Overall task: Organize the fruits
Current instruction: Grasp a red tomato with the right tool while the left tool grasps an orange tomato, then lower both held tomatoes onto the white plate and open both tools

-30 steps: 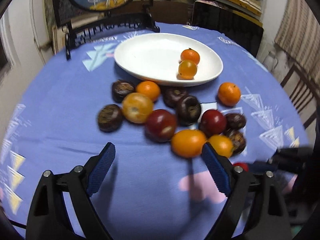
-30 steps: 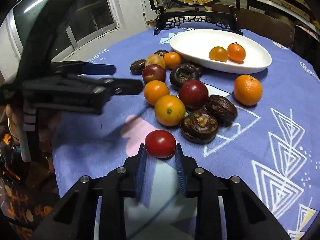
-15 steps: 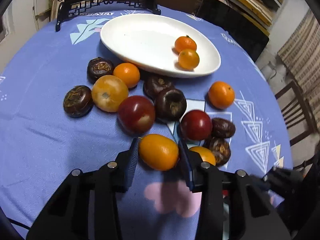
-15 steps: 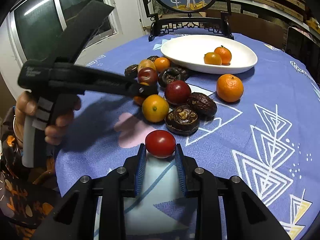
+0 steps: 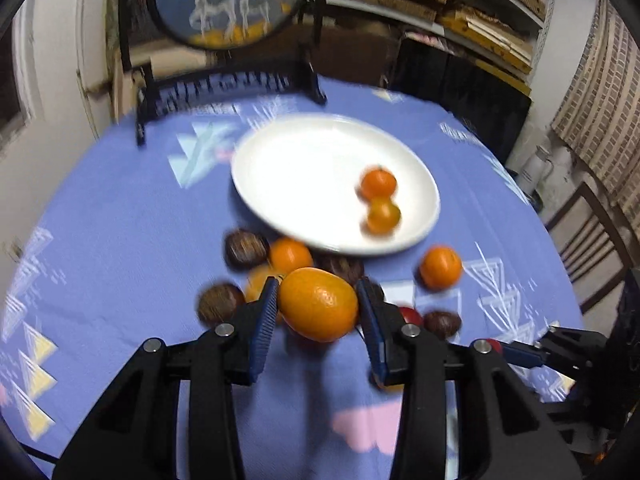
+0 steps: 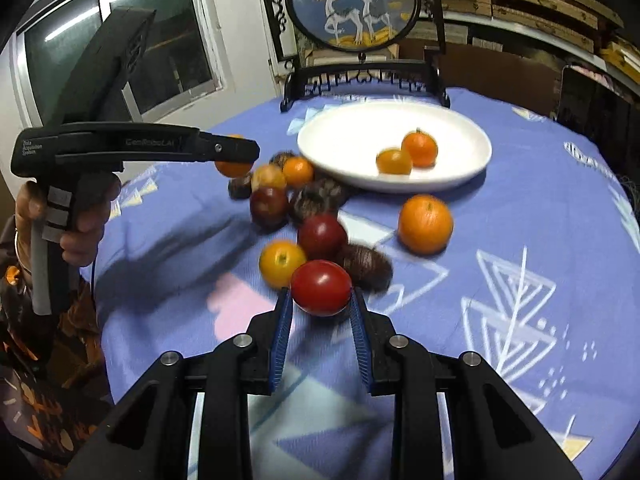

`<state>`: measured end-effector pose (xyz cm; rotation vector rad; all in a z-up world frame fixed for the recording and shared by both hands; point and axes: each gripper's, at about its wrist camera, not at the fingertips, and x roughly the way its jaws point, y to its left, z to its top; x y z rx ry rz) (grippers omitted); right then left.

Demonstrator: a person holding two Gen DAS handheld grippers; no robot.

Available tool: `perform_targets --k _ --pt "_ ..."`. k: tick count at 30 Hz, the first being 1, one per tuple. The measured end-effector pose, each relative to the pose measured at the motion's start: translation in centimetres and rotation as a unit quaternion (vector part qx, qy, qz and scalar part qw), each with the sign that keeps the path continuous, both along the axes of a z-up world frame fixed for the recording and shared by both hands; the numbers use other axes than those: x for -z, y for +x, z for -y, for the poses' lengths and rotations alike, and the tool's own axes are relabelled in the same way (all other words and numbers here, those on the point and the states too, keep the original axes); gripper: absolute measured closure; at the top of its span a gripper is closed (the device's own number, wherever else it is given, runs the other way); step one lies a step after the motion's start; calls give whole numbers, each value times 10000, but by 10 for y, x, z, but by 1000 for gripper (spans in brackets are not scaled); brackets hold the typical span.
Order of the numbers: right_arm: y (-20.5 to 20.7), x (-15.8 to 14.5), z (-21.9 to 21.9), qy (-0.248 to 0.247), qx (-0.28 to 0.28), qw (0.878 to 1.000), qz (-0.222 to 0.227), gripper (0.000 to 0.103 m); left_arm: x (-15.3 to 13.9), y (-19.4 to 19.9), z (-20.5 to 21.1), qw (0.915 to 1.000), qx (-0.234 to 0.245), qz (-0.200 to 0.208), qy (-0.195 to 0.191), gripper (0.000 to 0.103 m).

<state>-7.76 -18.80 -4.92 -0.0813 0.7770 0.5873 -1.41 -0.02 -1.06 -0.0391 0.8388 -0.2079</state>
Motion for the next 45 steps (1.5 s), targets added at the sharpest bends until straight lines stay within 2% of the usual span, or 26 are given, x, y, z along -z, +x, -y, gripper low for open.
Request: perform_targets --k 4,9,15,21,24,26,27,28,30,33,35,38,42,45 --pt "10 -9 1 102 18 9999 98 74 -8 7 -2 9992 -91 291 265 64" --pt "35 -23 2 125 142 9995 250 74 -8 36 -7 9992 -119 273 277 64" --pt "95 -42 -9 113 449 9977 498 74 -3 92 -1 9992 -218 182 267 64" --pt "155 -29 -29 220 508 9980 316 74 16 133 -8 9986 -520 -55 18 64" --pt "176 -19 -38 123 559 9981 240 73 29 144 -10 9980 -604 -201 25 64" --pt "189 -14 -41 45 659 9976 190 70 36 149 -12 9976 -620 -302 -16 64" --pt "192 -13 -41 -4 736 9971 205 55 40 151 -13 9975 -606 -357 -29 64" --pt "193 -12 -38 -1 870 9958 270 41 43 151 -14 9973 -621 -382 -28 64" --pt "193 -11 -32 135 941 9950 294 40 43 150 -19 9974 -650 -310 -32 63" --pt "187 -6 -24 289 1003 9943 207 39 39 149 -22 9974 -699 -183 -79 48" --pt "183 -7 -20 294 979 9946 150 39 35 145 -20 9977 -678 -70 -37 46" --pt "157 -11 -14 315 844 9958 179 35 29 136 -15 9986 -530 26 -17 43" --pt "110 -12 -8 -21 583 9978 311 34 22 115 -7 9993 -291 213 91 36" --pt "70 -5 -1 -271 306 9990 154 34 23 86 -1 9993 -4 292 228 34"
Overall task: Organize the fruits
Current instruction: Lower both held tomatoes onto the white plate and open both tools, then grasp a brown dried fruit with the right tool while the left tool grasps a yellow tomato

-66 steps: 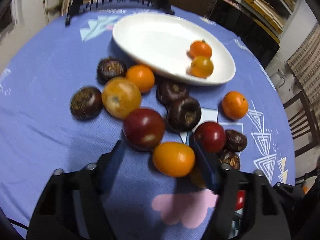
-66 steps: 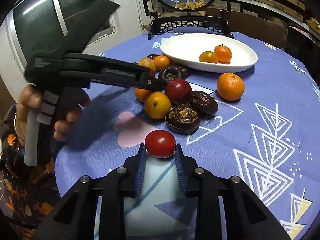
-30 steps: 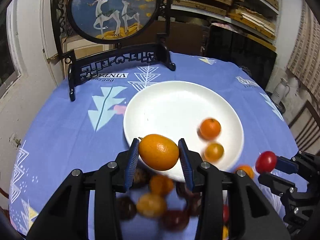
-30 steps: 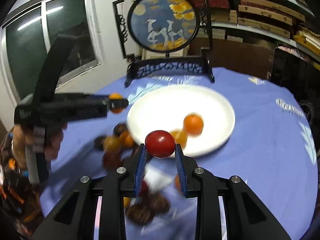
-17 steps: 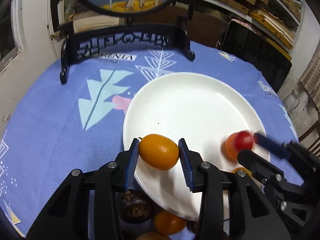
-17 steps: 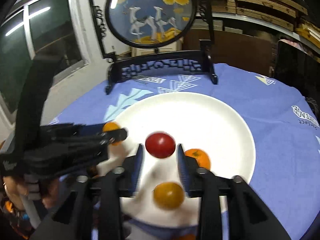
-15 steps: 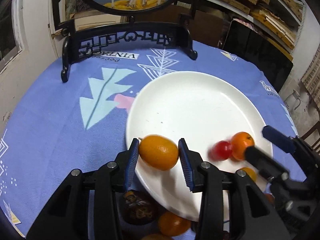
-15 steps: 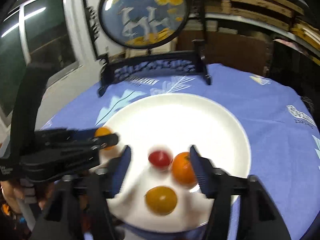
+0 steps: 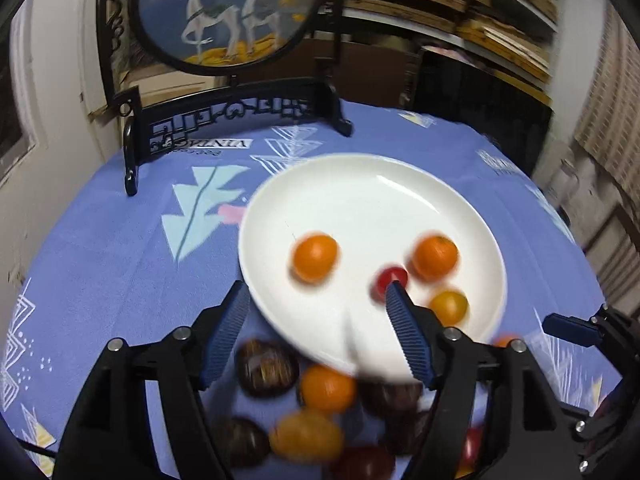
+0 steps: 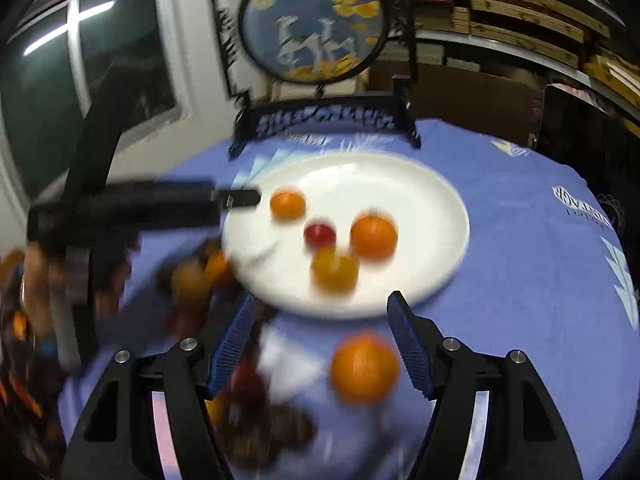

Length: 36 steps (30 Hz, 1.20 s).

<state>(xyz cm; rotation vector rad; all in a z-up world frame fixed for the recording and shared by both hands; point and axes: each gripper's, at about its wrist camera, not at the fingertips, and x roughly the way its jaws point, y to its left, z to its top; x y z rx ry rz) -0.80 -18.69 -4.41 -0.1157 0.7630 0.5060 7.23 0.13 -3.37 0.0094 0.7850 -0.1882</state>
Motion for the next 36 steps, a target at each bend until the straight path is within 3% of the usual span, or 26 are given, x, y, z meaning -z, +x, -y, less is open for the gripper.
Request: perform_targets --k 5,10,14,19,25,27,29,30,36 --pt "-51 25 -2 -227 -396 9975 -538 34 4 -47 -4 9995 279 -7 152 33" --pt "-55 42 -14 -167 -441 9961 -740 36 -3 -91 -3 9974 559 161 422 25" --pt "-42 44 -18 -3 -393 9951 -906 59 -4 -121 16 9925 966 254 711 22" --pt "-52 39 -6 25 -338 9964 -775 59 12 -137 46 9847 1423 167 995 22" --pt "-70 31 31 98 -12 9975 -705 59 36 -124 71 9823 1481 -96 1147 22" --pt "-72 29 39 169 62 9975 -676 59 41 -116 74 9824 1445 -194 1171 31" --pt "-74 28 42 207 96 9976 -657 59 48 -110 76 9814 1529 -460 1065 62" --pt "-74 28 42 212 93 9976 -655 59 49 -109 75 9818 1536 -542 975 68" --pt "-76 28 35 236 -22 9976 -646 59 42 -124 63 9821 1516 -385 1048 67"
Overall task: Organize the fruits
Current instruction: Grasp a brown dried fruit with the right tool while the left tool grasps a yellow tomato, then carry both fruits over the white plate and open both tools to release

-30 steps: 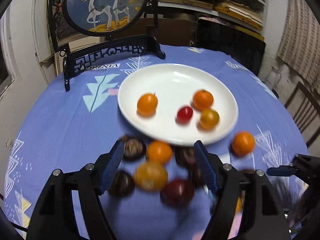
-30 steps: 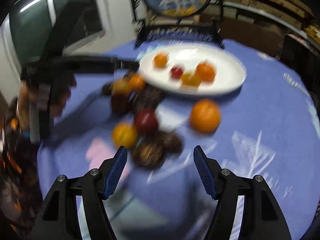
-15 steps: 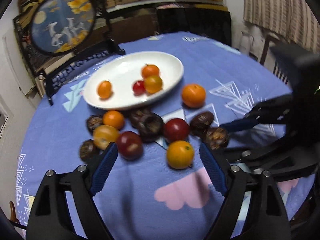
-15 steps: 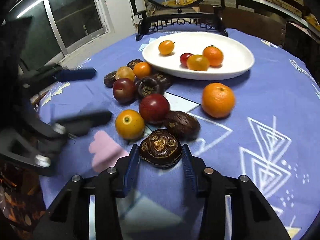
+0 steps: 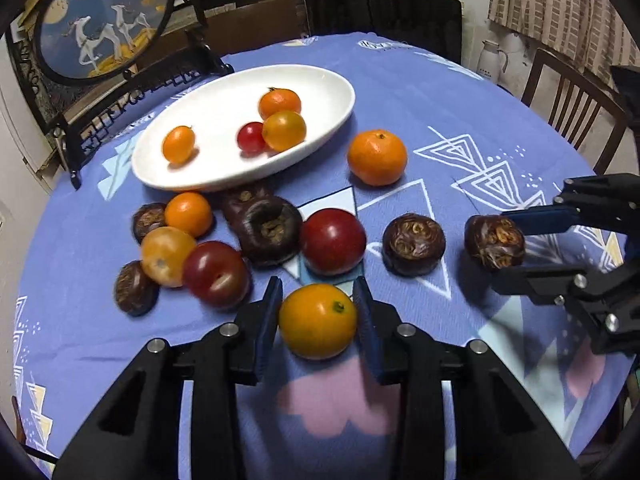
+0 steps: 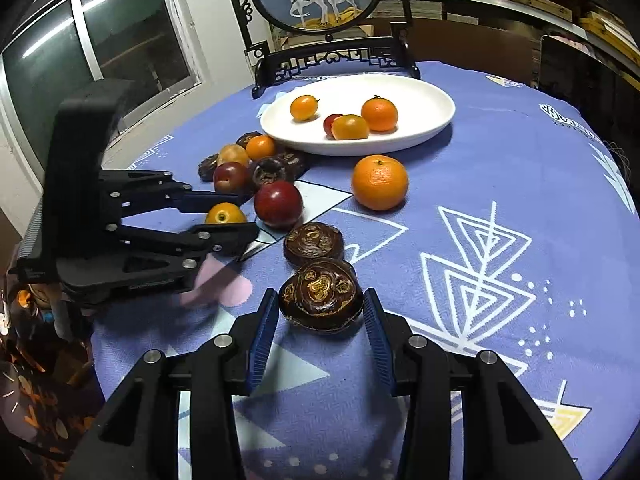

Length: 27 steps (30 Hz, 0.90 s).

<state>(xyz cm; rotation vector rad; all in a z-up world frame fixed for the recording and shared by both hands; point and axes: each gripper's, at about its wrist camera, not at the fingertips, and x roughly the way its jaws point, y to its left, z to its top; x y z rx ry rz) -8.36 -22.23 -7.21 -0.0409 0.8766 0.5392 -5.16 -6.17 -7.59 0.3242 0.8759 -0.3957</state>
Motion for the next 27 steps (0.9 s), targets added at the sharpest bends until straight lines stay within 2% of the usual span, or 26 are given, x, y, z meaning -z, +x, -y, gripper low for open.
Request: perform_targets --k 11,27 --pt "2 -8 -19 74 -229 9997 65 59 -36 -4 -16 9974 -324 637 15 67" --pt "32 -19 -40 113 -352 9992 120 59 -55 41 -27 9955 -544 769 -42 67"
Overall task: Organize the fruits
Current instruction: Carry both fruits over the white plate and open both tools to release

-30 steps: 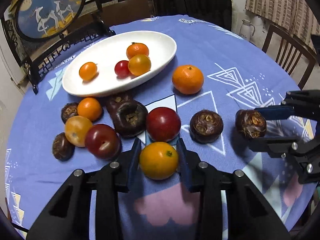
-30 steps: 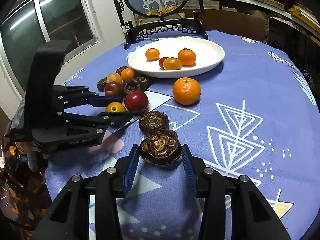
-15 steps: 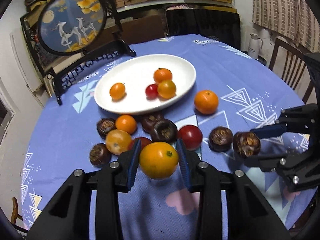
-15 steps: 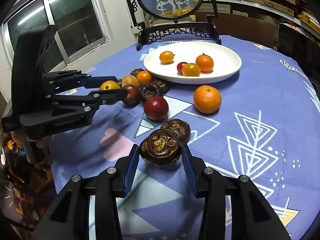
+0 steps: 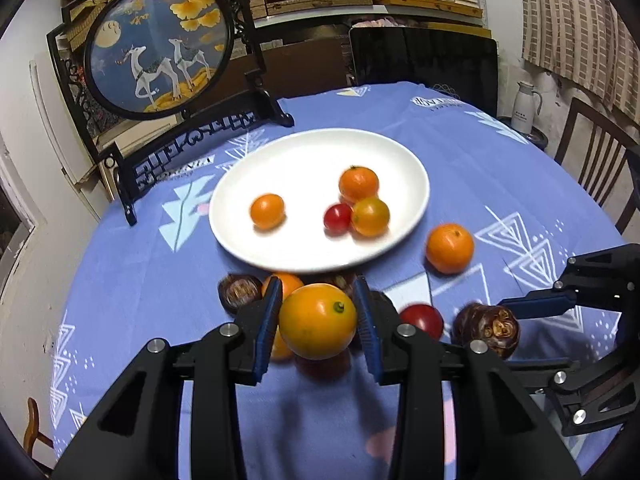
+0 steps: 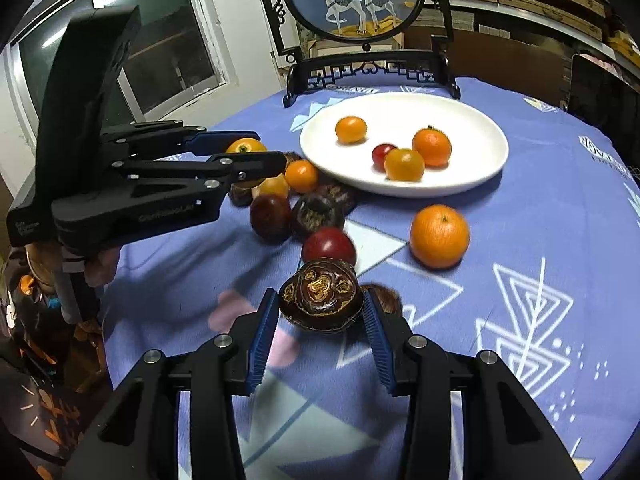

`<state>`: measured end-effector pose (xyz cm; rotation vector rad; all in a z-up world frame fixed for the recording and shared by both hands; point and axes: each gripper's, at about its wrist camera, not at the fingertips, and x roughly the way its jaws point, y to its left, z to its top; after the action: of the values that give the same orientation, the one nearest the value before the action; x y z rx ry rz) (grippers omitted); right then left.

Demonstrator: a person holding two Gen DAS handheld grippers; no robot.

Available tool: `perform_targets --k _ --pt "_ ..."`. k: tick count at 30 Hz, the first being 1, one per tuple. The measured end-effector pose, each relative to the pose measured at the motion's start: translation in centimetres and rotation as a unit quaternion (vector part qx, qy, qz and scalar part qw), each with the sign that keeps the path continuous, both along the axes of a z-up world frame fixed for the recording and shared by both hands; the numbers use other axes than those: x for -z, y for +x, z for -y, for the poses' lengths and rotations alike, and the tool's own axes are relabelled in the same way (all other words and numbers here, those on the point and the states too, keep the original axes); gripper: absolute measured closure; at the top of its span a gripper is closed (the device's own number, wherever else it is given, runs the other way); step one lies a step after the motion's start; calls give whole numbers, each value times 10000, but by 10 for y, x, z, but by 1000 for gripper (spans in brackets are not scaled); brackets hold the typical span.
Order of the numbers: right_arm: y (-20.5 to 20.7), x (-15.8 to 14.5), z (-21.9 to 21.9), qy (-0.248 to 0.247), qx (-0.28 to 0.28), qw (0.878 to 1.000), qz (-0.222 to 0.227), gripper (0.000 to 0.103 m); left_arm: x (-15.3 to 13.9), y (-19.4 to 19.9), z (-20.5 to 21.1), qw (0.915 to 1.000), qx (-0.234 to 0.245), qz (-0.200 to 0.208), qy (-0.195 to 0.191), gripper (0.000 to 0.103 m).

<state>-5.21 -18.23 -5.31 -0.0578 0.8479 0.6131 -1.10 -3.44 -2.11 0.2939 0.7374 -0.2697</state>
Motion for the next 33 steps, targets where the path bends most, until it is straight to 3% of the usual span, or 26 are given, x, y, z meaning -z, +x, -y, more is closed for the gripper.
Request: perform_targets --k 4,13,19,25,33 --pt "13 -7 2 -2 49 10000 86 59 -6 17 -3 10000 -47 59 -9 67" --pt "67 -43 10 43 472 9960 753 59 -36 79 -22 9969 -559 209 -507 67" --pt "117 -53 3 425 813 9908 991 59 -36 128 -29 9886 -1126 32 -1001 67" --pt "150 -53 -6 597 1024 9872 1066 59 -19 150 -22 9861 -1340 -33 -979 67" --pt "158 -48 -5 657 1074 9867 1025 59 -8 150 -26 9870 -1405 131 -768 67"
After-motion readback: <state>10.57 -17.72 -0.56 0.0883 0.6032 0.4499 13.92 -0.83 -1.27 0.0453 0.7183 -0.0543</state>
